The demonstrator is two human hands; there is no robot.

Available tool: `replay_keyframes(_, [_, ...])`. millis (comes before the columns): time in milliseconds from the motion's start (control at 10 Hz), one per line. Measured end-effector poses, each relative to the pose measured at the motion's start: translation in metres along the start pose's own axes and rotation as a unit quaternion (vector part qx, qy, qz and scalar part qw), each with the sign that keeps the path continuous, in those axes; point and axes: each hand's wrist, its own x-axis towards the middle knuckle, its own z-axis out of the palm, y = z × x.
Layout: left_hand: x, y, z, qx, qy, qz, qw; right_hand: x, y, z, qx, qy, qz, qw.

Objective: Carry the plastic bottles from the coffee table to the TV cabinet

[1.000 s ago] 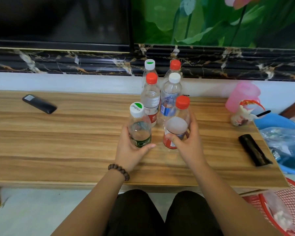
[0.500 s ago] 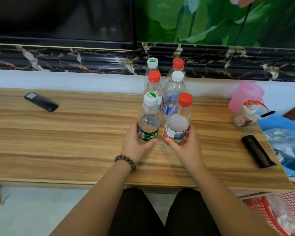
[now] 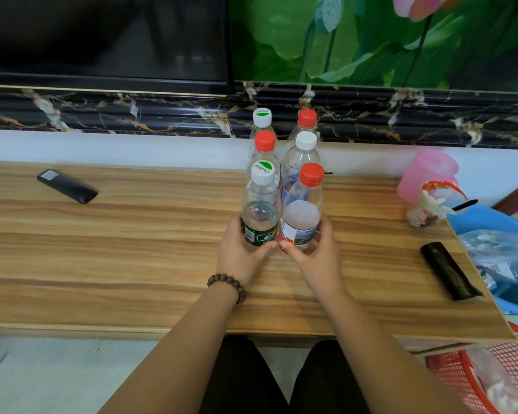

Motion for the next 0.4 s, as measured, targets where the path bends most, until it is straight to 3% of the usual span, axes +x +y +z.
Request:
replay_keyframes(200, [-0.004, 0.0, -0.003, -0.027, -0.025, -0.02, 0.999, -0.003, 0.0, -0.002, 0.01, -0.01, 0.015, 1.0])
replay_keyframes(400, [-0.024, 0.014, -0.02, 0.093, -0.018, -0.047, 0.994, -0.019, -0.017, -0.018, -0.076, -0.043, 0.043, 0.995])
